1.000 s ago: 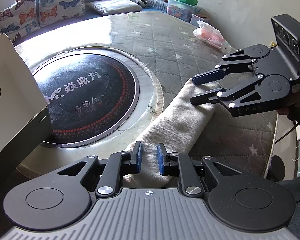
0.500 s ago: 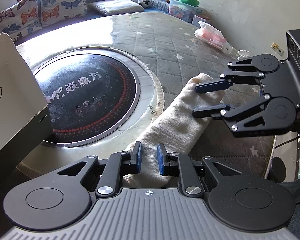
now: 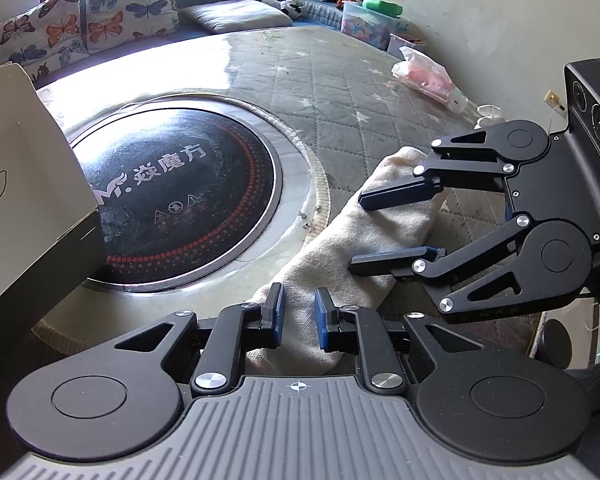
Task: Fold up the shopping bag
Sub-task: 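Roll the bag further with the left gripper toward the right gripper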
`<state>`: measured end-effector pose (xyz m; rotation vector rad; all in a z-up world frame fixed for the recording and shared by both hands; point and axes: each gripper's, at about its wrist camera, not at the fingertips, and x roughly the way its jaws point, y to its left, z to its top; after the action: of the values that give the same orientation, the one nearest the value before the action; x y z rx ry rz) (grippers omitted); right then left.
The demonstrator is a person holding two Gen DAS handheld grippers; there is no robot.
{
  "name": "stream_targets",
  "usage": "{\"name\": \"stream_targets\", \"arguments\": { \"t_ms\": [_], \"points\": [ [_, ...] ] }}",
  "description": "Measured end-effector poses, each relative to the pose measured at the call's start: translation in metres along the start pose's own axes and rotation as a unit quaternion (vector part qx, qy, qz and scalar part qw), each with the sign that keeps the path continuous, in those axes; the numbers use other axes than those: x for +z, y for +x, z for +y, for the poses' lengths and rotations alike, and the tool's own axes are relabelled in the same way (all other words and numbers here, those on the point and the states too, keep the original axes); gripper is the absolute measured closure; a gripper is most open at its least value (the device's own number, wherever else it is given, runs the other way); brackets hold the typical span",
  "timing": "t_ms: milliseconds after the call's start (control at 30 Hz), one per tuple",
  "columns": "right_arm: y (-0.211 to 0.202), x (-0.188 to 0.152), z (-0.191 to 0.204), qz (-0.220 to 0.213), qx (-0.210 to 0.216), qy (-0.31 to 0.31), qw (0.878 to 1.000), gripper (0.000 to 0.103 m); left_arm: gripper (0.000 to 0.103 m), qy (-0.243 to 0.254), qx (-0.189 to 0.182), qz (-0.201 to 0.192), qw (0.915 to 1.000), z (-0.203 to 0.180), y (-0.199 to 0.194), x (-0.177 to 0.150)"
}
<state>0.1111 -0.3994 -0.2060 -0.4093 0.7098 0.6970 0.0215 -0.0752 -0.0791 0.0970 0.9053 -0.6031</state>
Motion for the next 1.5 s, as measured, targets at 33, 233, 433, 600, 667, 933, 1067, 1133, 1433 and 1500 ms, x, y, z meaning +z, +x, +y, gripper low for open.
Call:
{"name": "stream_targets", "arguments": {
  "t_ms": [33, 233, 433, 600, 667, 933, 1067, 1133, 1433, 1500],
  "points": [
    [0.0, 0.0, 0.0, 0.001, -0.001, 0.0, 1.0, 0.053, 0.086, 0.0, 0.0, -0.001, 1.0, 0.0, 0.0, 0.0],
    [-0.004, 0.003, -0.001, 0.001, 0.01, 0.001, 1.0, 0.052, 0.086, -0.003, 0.002, -0.004, 1.0, 0.0, 0.0, -0.001],
    [0.0, 0.0, 0.001, 0.0, 0.011, 0.007, 1.0, 0.051, 0.086, -0.004, 0.008, -0.008, 0.9999, -0.002, 0.0, -0.002],
    [0.002, 0.0, 0.002, 0.005, 0.012, 0.004, 1.0, 0.05, 0.086, -0.009, 0.018, -0.017, 0.9997, -0.006, -0.003, -0.004],
    [0.002, 0.0, 0.001, 0.005, 0.013, 0.005, 1.0, 0.05, 0.086, -0.011, 0.022, -0.018, 0.9995, -0.009, -0.008, -0.005],
    [0.001, -0.003, 0.0, -0.002, 0.014, 0.008, 1.0, 0.049, 0.087, -0.003, 0.061, -0.038, 0.9974, -0.012, -0.038, -0.017],
    [0.002, -0.004, 0.001, -0.005, 0.014, 0.008, 1.0, 0.045, 0.088, -0.025, 0.044, -0.045, 0.9977, -0.002, -0.038, -0.022],
    [0.001, -0.004, 0.002, -0.006, 0.012, 0.008, 1.0, 0.045, 0.094, -0.04, 0.036, -0.048, 0.9974, 0.004, -0.035, -0.023],
    [0.002, -0.002, 0.003, -0.001, 0.008, 0.012, 1.0, 0.045, 0.096, -0.03, 0.036, -0.059, 0.9972, 0.004, -0.025, -0.027],
    [0.003, -0.001, 0.004, 0.001, 0.004, 0.015, 1.0, 0.045, 0.096, -0.022, 0.038, -0.06, 0.9972, 0.002, -0.025, -0.028]
  ]
}}
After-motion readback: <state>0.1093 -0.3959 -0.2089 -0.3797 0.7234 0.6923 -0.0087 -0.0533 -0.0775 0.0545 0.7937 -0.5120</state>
